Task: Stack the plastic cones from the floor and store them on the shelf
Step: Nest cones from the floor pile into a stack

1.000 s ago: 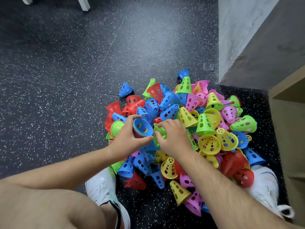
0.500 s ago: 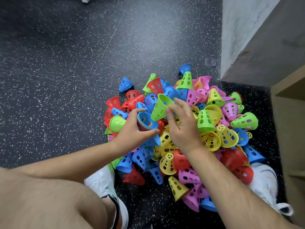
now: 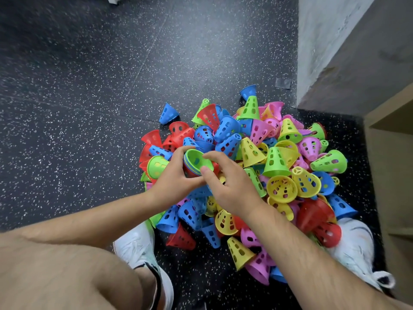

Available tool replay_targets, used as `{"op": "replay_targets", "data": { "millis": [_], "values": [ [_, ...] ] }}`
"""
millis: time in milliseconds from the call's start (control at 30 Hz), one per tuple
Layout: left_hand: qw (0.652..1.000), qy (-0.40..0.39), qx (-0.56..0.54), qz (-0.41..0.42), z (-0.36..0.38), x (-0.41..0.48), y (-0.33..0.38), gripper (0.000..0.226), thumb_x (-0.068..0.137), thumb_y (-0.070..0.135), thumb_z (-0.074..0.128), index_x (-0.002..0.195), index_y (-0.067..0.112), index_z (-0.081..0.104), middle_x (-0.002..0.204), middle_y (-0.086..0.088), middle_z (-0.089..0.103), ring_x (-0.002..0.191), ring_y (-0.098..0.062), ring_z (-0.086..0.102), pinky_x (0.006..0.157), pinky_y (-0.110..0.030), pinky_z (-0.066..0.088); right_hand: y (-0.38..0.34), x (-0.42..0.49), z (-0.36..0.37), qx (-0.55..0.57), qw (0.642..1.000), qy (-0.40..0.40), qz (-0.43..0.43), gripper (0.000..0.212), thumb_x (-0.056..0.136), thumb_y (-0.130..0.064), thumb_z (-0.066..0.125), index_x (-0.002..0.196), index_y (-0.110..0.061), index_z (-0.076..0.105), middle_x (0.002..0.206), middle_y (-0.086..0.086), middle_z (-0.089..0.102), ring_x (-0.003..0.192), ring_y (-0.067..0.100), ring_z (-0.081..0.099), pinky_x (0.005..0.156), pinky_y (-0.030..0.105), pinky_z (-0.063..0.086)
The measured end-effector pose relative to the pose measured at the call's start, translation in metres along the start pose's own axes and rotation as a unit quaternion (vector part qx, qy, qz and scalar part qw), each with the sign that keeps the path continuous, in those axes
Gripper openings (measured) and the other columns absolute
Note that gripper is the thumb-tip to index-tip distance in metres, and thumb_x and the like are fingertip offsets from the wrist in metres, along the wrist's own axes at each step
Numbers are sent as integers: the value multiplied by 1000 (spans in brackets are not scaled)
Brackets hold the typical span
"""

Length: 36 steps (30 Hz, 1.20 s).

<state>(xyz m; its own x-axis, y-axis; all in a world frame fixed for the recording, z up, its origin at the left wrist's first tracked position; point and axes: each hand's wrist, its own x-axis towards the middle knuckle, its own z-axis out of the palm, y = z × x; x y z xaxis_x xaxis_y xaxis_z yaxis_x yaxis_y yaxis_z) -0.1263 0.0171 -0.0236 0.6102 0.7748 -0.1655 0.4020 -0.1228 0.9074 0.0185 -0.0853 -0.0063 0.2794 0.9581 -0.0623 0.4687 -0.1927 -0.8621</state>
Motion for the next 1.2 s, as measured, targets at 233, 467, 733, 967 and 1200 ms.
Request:
{"op": "replay_targets", "data": {
  "millis": [233,467,733,967,1200],
  "values": [
    [1000,1,-9,-6,11,10,8,68,75,33,91,127,26,48,114,2,66,97,2,66,86,-13,49,20,13,-7,17,997,64,36,33,102,-44,46,130,-31,57,120,-14,60,118,5,52,101,35,46],
    [1000,18,13,-1,4,5,4,68,76,25,91,129,24,48,112,5,64,97,2,62,85,-8,43,37,10,-2,-87,994,61,34,15,90,-21,53,101,-23,63,96,-16,57,100,9,50,91,36,48],
    [999,35,9,-9,-5,-15,-10,73,74,23,92,132,18,48,117,3,63,101,2,60,91,-11,44,42,-7,28,-221,973,-65,-6,40,87,-59,59,108,-25,65,102,-13,60,106,14,46,95,34,37],
    [999,36,14,-8,-7,-21,-12,67,75,16,91,127,23,49,118,10,59,99,9,57,90,-7,41,41,-8,24,-185,981,51,-7,15,99,-34,55,102,-24,65,89,-12,61,89,14,53,85,40,44],
    [999,7,28,-15,1,-20,-10,71,71,25,93,127,19,50,116,8,61,98,9,58,86,-4,40,40,-7,6,-116,974,195,-7,17,98,-31,62,106,-20,71,105,-4,59,110,20,50,93,25,40]
  ]
}}
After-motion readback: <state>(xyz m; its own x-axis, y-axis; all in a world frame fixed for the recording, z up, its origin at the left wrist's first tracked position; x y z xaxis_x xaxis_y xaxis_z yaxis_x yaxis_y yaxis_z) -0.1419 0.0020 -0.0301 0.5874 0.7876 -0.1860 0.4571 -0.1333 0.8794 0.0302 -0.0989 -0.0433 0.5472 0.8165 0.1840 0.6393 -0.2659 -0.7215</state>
